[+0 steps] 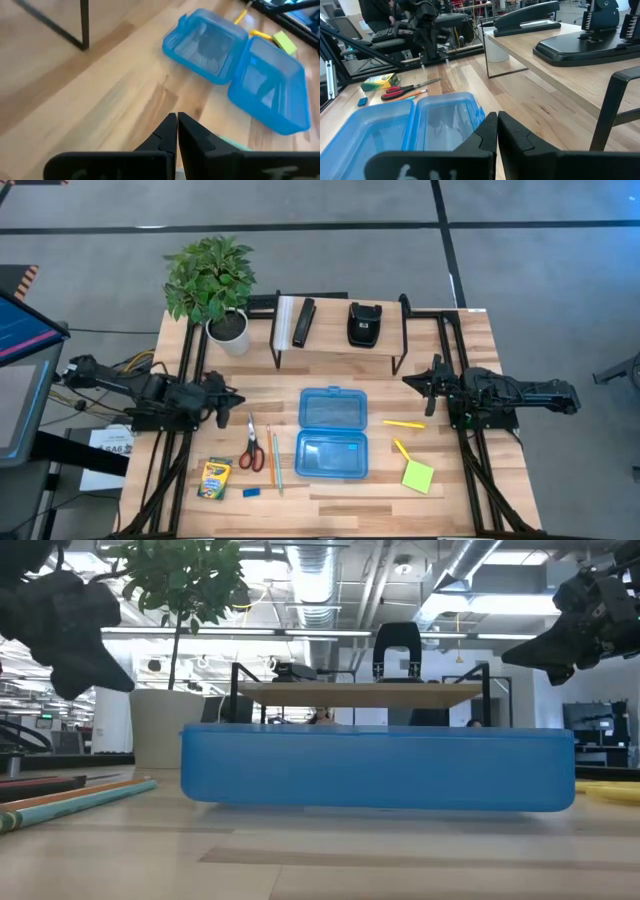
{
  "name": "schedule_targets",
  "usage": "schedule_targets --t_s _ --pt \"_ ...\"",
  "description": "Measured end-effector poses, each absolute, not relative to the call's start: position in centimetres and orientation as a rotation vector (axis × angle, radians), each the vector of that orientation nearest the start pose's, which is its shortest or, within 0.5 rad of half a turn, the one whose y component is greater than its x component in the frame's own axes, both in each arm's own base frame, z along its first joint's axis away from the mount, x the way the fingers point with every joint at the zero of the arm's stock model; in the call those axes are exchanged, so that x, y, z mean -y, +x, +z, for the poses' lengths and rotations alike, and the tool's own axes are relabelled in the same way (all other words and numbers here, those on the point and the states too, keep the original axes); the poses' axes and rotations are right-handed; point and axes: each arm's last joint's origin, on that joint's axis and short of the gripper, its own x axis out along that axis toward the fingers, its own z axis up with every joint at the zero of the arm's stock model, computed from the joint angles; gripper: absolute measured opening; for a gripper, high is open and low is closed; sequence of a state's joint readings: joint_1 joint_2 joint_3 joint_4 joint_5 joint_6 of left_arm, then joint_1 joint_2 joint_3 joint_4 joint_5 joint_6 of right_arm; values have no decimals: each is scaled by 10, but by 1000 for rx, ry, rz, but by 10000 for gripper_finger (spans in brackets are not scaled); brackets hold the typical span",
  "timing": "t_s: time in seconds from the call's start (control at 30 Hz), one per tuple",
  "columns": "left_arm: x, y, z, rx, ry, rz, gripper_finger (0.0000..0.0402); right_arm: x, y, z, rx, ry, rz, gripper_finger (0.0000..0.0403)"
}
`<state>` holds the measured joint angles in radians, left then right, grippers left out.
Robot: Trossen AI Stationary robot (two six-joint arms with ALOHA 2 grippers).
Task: Pack school essentials
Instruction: Put the black scissors into the blue supply box
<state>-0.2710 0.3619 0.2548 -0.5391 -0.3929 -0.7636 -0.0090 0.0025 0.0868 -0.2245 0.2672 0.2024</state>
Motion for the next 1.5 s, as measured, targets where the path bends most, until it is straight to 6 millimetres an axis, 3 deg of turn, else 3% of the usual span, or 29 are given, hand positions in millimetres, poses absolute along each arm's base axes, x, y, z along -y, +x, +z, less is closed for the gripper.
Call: schedule_targets --t_s 0.27,0.5,0.7,0.9,1.2,1.5 --pt "29 112 162 -712 -622 279 10 8 90 171 -111 183 -289 37" --pt "53 130 180 -829 -555 173 11 8 90 171 -111 183 -289 37" --pt "76 146 187 -900 -537 215 19 8 90 171 -111 183 -289 37" --pt "89 156 168 -1102 -602 247 84 8 90 171 -111 183 -289 37" --pt "94 165 153 -1117 -773 471 216 8 90 171 -111 183 -289 37" --pt "85 175 150 -1077 -891 561 270 8 90 171 -111 183 -288 37"
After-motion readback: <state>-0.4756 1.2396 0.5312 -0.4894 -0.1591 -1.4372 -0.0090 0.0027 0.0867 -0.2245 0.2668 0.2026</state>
